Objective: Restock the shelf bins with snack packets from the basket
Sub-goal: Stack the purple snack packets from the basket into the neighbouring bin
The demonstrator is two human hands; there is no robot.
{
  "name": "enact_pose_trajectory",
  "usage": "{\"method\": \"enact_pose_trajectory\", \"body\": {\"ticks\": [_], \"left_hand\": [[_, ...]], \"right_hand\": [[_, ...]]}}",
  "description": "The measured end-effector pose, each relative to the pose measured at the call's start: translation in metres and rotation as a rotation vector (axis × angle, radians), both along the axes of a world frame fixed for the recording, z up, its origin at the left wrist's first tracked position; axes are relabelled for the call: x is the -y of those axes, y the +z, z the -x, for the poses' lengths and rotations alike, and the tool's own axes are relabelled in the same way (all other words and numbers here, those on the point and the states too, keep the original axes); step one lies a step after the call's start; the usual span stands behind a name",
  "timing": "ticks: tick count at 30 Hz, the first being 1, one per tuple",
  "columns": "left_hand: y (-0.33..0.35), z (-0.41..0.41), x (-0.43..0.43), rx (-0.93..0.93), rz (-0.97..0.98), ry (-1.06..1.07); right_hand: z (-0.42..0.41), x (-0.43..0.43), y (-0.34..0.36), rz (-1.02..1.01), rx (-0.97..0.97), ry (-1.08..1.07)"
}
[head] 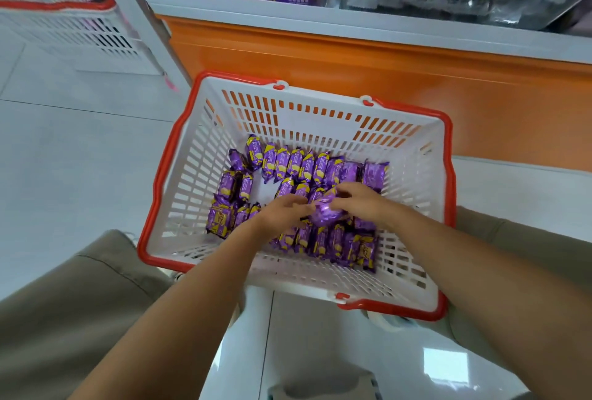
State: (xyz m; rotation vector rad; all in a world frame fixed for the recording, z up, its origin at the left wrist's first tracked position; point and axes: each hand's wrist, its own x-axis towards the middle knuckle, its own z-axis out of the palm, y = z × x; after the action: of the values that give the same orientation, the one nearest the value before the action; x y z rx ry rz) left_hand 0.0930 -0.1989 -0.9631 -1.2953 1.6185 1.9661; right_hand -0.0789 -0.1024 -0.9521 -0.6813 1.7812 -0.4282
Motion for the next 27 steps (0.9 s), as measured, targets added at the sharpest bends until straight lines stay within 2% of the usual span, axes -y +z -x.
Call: {"method": "enact_pose_trajectory", "body": {"ticks": [3, 9, 11, 12, 15, 17, 22, 27], "left_hand": [[-0.008, 0.001, 0.003, 0.024, 0.035, 0.125], [-0.02, -0.014, 0.008, 0.126, 0.001, 0.004], [-0.025, -0.017, 0.011, 0.158, 0.048, 0.002], [-0.029, -0.02, 0.013, 0.182, 0.1, 0.006], [-0.036, -0.03, 0.021, 0.236, 0.208, 0.026], [-0.038, -0.035, 0.025, 0.245, 0.191, 0.057], [-0.043, -0.04, 0.031, 0.267, 0.177, 0.077], [-0.041, -0.042, 0.032, 0.228, 0.201, 0.042]], "right_hand": [[-0.006, 0.003, -0.006, 0.03, 0.146, -0.137], [-0.024, -0.002, -0.024, 0.04, 0.334, -0.249], [-0.03, 0.001, -0.031, 0.03, 0.244, -0.262], [-0.031, 0.003, -0.036, 0.01, 0.112, -0.203], [-0.032, 0.001, -0.051, -0.129, -0.334, 0.18], [-0.038, -0.001, -0.055, -0.208, -0.484, 0.289], [-0.052, 0.011, -0.056, -0.309, -0.591, 0.365], [-0.052, 0.006, -0.062, -0.289, -0.483, 0.309]]}}
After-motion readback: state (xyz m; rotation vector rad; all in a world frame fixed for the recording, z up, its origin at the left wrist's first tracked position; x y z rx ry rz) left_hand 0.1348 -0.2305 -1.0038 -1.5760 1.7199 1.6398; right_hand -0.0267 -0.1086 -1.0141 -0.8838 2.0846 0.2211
